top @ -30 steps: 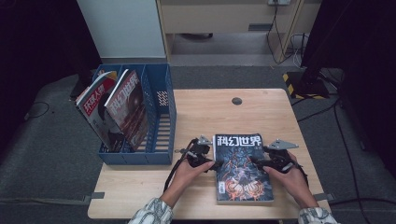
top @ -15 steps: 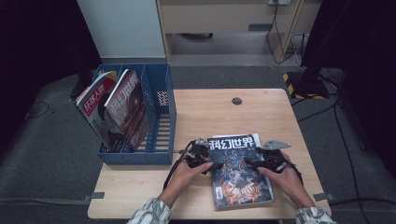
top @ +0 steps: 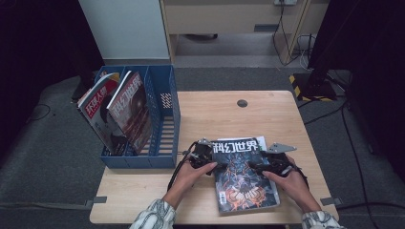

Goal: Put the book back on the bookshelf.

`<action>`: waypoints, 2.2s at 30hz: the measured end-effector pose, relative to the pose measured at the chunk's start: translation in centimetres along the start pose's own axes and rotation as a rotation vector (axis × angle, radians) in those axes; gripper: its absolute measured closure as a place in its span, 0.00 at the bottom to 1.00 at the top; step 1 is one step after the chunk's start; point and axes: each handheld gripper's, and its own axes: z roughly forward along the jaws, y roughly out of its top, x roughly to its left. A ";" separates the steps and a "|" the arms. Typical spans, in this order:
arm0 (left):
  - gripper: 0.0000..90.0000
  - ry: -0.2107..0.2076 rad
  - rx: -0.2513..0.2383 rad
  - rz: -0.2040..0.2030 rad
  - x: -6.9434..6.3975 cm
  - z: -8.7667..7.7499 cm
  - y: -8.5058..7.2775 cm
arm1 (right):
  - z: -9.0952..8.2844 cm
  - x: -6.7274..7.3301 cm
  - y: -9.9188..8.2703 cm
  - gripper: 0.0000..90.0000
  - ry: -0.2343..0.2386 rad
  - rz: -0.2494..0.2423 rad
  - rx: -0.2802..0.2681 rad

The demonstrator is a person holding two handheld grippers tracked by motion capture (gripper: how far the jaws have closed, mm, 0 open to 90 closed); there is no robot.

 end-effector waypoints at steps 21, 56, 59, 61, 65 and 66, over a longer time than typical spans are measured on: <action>0.48 0.024 0.030 0.026 -0.9 -1.7 3.4 | 0.1 -0.2 0.4 0.39 -0.010 0.021 0.016; 0.70 0.003 0.019 -0.017 -0.6 -1.1 6.3 | 0.5 0.1 0.3 0.38 0.009 0.019 -0.009; 0.72 -0.005 0.013 -0.021 -0.5 -1.2 6.4 | 0.3 0.1 0.3 0.38 0.017 0.034 -0.001; 0.73 -0.008 0.011 -0.018 -0.5 -1.3 6.4 | 0.3 0.0 0.2 0.38 0.017 0.038 -0.004; 0.74 -0.015 0.010 -0.016 -0.4 -1.4 6.5 | 0.2 0.0 0.1 0.32 0.013 0.059 0.003; 0.75 -0.018 0.006 -0.020 -0.4 -1.5 6.5 | 0.2 -0.1 0.1 0.32 0.011 0.064 0.005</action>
